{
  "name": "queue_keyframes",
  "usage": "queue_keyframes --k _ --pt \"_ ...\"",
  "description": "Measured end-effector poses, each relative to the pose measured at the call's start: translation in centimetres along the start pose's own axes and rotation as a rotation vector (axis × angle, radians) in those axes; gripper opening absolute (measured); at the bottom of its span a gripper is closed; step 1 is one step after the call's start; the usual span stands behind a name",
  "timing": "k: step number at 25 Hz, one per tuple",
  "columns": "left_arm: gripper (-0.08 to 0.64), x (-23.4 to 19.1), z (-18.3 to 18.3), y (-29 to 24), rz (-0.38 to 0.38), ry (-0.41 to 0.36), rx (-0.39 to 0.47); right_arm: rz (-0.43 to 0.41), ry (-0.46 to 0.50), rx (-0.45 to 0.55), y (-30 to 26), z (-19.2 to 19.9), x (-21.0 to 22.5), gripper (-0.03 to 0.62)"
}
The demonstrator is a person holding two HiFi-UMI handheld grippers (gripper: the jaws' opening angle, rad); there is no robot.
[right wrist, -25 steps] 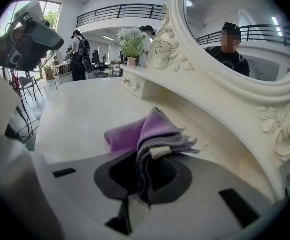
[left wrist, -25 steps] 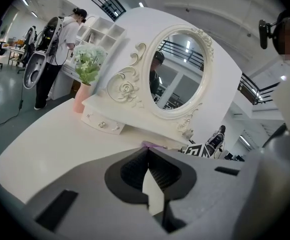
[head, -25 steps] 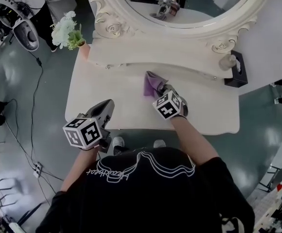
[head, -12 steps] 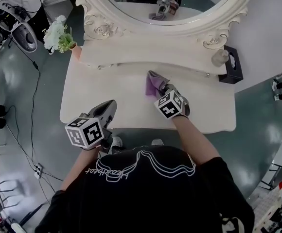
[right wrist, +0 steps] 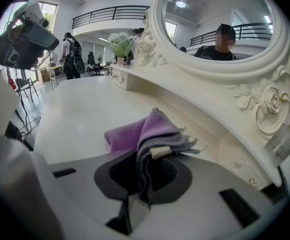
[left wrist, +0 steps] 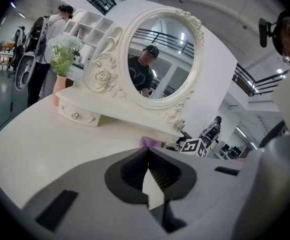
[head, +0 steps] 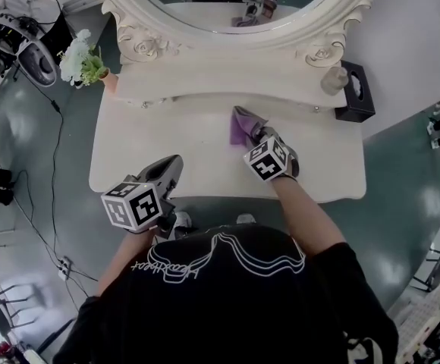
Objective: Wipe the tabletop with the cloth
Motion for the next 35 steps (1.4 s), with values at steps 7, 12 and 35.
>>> queue_keyframes --k 7,12,35 --pt "0.005 2.0 0.6 -1.6 0.01 -0.018 -0.02 0.004 -0.021 -0.007 1.0 2.1 1.4 0.046" --pt "0.004 3.5 0.9 -3.0 0.024 -0.025 -0.028 0.013 -0.03 -0.009 2.0 3.8 2.6 0.046" --pt "0.004 9.2 3.5 -8.2 0.086 -0.027 -0.034 0.058 -0.074 -0.049 6.1 11.4 7.3 0.046"
Point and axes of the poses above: the fingertips, and each gripper's own axes: y backward along the fingers, x to its right, z out of its underside, the point moved 7 cm from there along y, backward along the fingers, and after that the axes turned 7 degrees about y, right-handed, at the moved point
